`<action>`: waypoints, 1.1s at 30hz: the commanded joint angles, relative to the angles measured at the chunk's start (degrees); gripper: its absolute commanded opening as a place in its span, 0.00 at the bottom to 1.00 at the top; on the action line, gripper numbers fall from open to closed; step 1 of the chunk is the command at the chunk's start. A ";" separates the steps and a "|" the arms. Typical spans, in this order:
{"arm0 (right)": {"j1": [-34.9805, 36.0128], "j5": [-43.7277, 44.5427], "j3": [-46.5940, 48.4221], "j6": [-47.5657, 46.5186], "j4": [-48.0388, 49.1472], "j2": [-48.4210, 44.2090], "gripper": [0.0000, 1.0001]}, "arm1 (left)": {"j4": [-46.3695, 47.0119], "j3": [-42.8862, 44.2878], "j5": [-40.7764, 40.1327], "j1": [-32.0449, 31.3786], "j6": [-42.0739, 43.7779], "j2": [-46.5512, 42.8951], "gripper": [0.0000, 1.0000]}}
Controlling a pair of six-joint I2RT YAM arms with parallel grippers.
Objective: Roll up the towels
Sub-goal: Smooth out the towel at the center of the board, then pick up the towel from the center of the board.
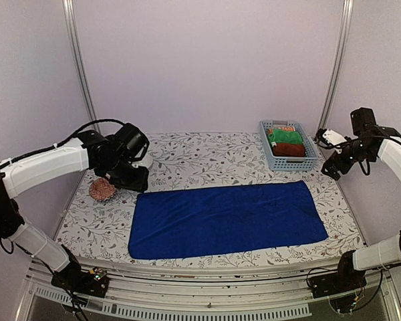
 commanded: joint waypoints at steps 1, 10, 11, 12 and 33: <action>-0.36 -9.63 7.07 8.86 2.96 5.45 0.99 | 7.89 2.37 -3.14 3.86 11.41 -1.52 0.55; -0.82 -17.99 8.76 12.00 4.55 18.85 0.81 | 29.03 -4.63 11.48 13.80 16.53 -1.00 0.64; -1.29 -17.90 8.63 12.14 4.66 20.49 0.76 | 31.00 -5.54 13.08 13.97 17.06 -1.39 0.69; -1.83 -18.15 8.73 12.54 4.61 22.13 0.71 | 33.71 -6.74 14.91 13.97 17.41 -2.18 0.92; -3.16 -12.44 9.03 14.34 12.46 39.53 0.34 | 30.98 -1.64 -1.31 14.80 13.51 -0.87 0.99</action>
